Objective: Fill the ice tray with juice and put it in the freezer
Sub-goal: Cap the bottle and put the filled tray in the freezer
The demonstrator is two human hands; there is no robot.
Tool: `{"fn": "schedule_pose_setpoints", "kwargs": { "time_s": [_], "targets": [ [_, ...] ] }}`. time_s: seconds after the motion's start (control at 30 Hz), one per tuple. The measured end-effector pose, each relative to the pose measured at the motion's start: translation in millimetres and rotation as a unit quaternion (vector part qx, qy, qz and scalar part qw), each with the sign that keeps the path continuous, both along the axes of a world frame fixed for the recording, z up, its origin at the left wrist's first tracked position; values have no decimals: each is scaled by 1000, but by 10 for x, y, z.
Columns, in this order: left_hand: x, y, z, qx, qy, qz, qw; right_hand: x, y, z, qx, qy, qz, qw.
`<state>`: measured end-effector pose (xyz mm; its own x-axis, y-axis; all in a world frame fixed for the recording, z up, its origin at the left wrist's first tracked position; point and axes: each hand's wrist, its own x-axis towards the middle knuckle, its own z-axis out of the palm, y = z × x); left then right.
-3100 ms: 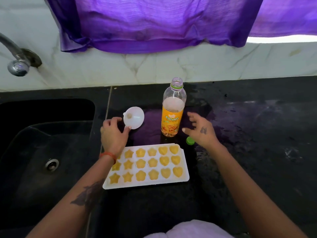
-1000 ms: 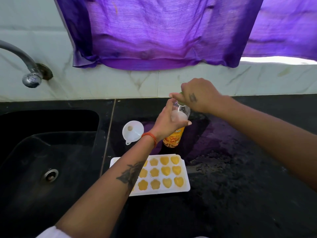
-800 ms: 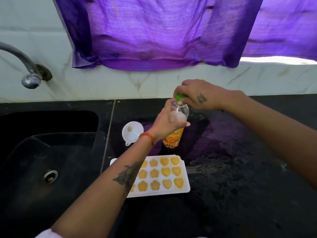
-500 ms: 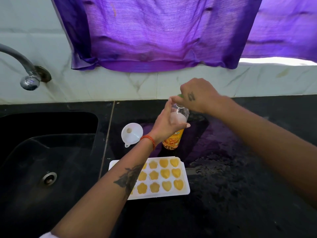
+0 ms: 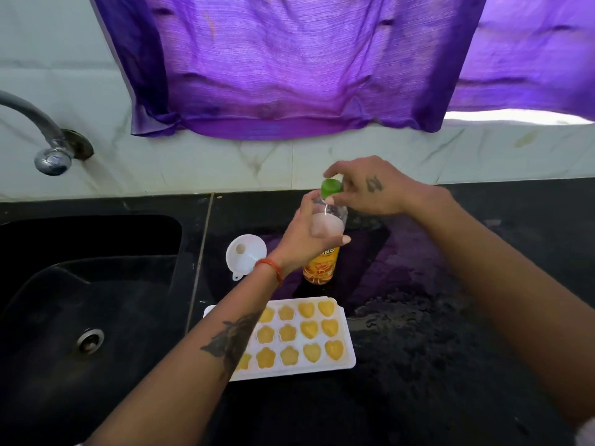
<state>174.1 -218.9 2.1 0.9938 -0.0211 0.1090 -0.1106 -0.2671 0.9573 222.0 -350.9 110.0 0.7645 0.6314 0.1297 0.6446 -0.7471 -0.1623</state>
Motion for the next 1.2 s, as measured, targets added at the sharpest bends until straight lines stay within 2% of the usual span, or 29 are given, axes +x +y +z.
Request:
{"fn": "schedule_pose_setpoints", "kwargs": {
  "time_s": [0.07, 0.13, 0.23, 0.3, 0.37, 0.43, 0.53, 0.6, 0.73, 0.87, 0.93, 1.0, 1.03, 1.1, 1.17, 1.2],
  "targets": [
    [-18, 90, -11, -10, 12, -18, 1000, -14, -15, -57, 19, -8, 28, 999],
    [-43, 102, -38, 1, -5, 0, 1000, -83, 19, -198, 48, -62, 17, 997],
    [-57, 36, -62, 35, -37, 27, 998, -181, 91, -343, 61, -164, -68, 982],
    [-55, 15, -60, 45, -46, 27, 998, -256, 197, -353, 48, -200, -140, 969],
    [-69, 30, -49, 39, -40, 18, 998, -292, 309, -306, 30, -192, -180, 964],
    [-83, 59, -39, 27, -26, 5, 999, -262, 328, -178, 2, -155, -177, 972],
    [-108, 98, -46, 36, -25, -3, 999, -190, 214, 0, -18, -41, -94, 995],
    [-137, 105, -91, 21, -19, -4, 1000, -214, 161, -50, 20, -12, -38, 999],
    [-170, 75, -182, -6, -2, 17, 1000, -325, 206, -321, 95, -140, -89, 982],
    [-167, 62, -174, -12, -6, 17, 1000, -321, 284, -387, 116, -165, -111, 973],
    [-181, 79, -177, -7, 0, 12, 1000, -291, 241, -380, 134, -131, -100, 977],
    [-190, 108, -193, 12, 20, -1, 1000, -291, 91, -430, 214, -37, -83, 973],
    [-195, 124, -199, 23, 31, -10, 999, -327, 11, -503, 287, 19, -85, 954],
    [-204, 162, -220, 43, 49, -25, 998, -438, -98, -768, 425, 91, -148, 889],
    [-225, 191, -273, 58, 63, -27, 996, -526, -115, -1093, 473, 155, -218, 839],
    [-246, 195, -311, 57, 71, -26, 996, -559, -93, -1235, 466, 192, -226, 833]
  ]
}}
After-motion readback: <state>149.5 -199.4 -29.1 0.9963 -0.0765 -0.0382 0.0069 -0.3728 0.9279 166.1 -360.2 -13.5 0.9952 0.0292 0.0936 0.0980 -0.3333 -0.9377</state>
